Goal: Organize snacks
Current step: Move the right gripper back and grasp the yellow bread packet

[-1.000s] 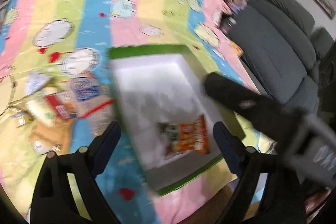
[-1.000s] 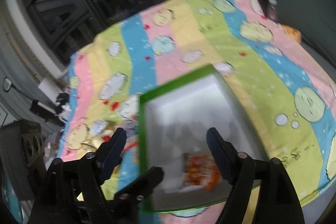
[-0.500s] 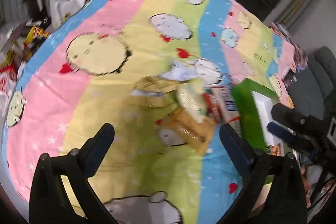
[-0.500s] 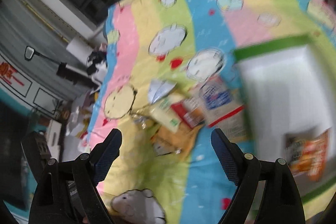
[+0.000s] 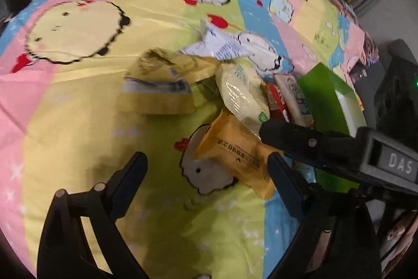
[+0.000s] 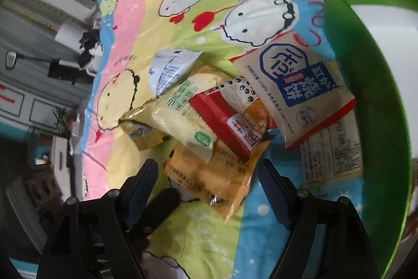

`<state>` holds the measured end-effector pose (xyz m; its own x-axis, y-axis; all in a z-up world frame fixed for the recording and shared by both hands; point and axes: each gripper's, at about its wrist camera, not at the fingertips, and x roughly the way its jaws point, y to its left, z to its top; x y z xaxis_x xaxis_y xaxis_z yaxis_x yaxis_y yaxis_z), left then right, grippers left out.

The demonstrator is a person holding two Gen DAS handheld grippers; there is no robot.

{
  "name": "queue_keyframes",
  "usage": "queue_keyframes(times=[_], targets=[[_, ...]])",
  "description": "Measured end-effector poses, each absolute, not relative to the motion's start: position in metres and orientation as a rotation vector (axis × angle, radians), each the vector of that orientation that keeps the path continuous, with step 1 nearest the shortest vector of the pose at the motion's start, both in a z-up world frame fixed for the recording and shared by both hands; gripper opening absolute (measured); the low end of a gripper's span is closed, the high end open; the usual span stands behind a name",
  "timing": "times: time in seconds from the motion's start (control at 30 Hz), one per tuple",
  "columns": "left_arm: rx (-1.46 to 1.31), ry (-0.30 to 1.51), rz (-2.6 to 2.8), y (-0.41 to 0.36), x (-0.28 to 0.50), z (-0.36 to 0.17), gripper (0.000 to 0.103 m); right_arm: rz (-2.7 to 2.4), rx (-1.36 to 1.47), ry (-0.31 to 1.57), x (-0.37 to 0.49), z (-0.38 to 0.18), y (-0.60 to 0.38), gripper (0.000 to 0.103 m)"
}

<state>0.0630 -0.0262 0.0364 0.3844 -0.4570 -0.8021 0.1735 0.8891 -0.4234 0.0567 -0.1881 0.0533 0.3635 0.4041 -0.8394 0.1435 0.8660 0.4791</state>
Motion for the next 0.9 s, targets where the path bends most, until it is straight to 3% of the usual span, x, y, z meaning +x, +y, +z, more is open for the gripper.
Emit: queue_keyframes(times=[0.17,0.23,0.3,0.47,0.9], targets=[[-0.274,1.107,-0.461,-0.036,0.071,0.030,0.084,0.166,0.552,1.239,0.066,0.040,-0.191,0.069],[-0.251,1.102,-0.466,-0.038,0.072,0.031,0.076,0.182,0.575,1.247,0.068,0.035,-0.191,0.069],[-0.275,1.112,-0.510,-0.040,0.072,0.030,0.058,0.173,0.564,1.239,0.068,0.034,-0.189,0.062],[-0.282,1.117,-0.521,-0.043,0.067,0.032,0.048,0.197,0.563,1.224,0.067,0.033,-0.185,0.052],[-0.252,1.040,-0.482,-0.045,0.015,0.074,0.047,0.240,0.560,1.145,0.018,0.071,-0.179,0.051]])
